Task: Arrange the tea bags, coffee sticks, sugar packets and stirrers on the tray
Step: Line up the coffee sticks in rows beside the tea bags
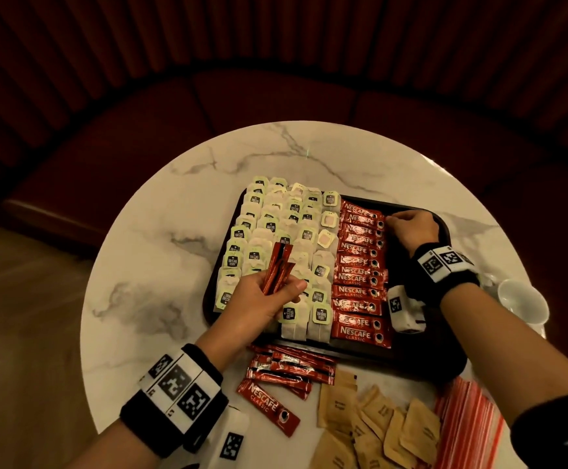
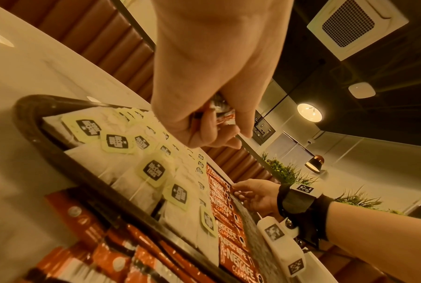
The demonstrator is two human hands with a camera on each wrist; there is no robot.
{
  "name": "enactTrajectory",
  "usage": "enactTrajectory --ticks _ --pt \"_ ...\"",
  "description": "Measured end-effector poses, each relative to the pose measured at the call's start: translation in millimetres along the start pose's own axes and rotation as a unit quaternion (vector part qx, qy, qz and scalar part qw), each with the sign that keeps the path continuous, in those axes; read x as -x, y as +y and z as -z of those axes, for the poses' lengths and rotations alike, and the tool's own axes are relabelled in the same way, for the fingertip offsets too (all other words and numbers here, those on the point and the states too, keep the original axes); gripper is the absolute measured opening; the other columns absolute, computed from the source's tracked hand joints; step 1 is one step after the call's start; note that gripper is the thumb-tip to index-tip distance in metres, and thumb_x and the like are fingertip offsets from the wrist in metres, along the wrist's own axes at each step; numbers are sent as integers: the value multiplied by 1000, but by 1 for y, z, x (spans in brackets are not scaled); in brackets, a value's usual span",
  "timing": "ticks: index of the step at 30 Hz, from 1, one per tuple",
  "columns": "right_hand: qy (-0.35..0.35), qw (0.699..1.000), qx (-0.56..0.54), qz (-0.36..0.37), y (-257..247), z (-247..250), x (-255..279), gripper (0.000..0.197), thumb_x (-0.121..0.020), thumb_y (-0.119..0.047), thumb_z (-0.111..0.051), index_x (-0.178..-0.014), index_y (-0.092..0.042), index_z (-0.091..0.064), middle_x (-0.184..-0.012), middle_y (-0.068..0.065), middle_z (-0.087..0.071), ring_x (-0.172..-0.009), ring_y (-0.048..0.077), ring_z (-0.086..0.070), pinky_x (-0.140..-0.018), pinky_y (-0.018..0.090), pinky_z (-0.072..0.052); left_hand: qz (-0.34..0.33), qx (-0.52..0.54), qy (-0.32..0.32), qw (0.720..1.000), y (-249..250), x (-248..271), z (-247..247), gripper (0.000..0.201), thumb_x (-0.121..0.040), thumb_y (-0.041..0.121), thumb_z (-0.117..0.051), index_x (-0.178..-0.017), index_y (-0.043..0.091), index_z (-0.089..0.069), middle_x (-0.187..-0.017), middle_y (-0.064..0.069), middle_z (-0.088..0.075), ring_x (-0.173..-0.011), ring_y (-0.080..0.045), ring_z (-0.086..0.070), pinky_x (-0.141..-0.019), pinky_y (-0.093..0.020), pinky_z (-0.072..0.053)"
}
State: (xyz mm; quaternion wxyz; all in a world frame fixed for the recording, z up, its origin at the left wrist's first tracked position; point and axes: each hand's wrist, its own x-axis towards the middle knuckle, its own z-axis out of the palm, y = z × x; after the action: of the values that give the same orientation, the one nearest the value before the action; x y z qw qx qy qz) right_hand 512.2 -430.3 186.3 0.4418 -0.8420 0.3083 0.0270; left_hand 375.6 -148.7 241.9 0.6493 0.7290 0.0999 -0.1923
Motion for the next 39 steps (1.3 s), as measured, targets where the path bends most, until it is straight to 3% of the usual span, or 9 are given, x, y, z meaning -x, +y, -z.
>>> enactTrajectory --ticks 5,8,14,17,20,29,39 --pt "-22 999 -2 -47 -7 -1 -6 22 -87 -34 -72 -90 -12 -72 -106 13 -71 -99 30 -67 -96 44 -53 -2 0 -1 1000 -3 1 0 20 -87 26 -69 -100 12 -69 -77 6 -69 -50 7 -57 -50 -8 -41" --pt "-28 998 -7 -57 -10 -3 -11 25 -86 -33 -72 -100 -12 -73 -108 13 -71 -100 32 -67 -96 46 -53 -2 -1 -2 1000 -3 1 1 17 -87 27 -69 -98 14 -69 -75 7 -69 -51 7 -58 -51 -7 -41" --pt "-35 997 -34 -52 -12 -6 -22 22 -84 -27 -68 -98 -12 -74 -102 12 -73 -93 32 -69 -91 46 -56 33 3 -9 999 -7 -2 1 20 -88 35 -67 -93 16 -68 -66 9 -63 -48 -1 -53 -48 -14 -41" --pt "-38 998 -38 -31 -14 -4 -16 15 -86 -21 -70 -100 -20 -73 -108 8 -71 -99 27 -67 -94 43 -55 88 -1 -69 994 -16 0 0 27 -94 39 -58 -93 14 -67 -59 8 -50 -47 -5 -45 -42 -16 -34" --pt "-43 999 -24 -7 -14 -5 -8 15 -86 -17 -74 -100 -19 -72 -108 5 -69 -101 23 -65 -95 41 -54 117 -60 -136 982 -27 3 -4 27 -98 40 -52 -91 18 -64 -60 9 -50 -49 -4 -47 -45 -17 -37" --pt "-23 999 -7 -22 -14 -5 -9 27 -89 -29 -72 -108 -11 -69 -113 10 -68 -104 27 -64 -97 41 -52 107 -140 -205 963 -44 17 -12 20 -99 34 -52 -89 18 -59 -61 9 -53 -49 -2 -50 -47 -16 -40" --pt "-46 998 -1 -41 -20 -11 -12 27 -87 -26 -73 -108 -7 -72 -111 13 -69 -100 29 -65 -97 42 -52 108 -139 -241 954 -54 25 -15 18 -100 32 -52 -93 17 -58 -65 5 -65 -55 -7 -61 -67 -25 -54"
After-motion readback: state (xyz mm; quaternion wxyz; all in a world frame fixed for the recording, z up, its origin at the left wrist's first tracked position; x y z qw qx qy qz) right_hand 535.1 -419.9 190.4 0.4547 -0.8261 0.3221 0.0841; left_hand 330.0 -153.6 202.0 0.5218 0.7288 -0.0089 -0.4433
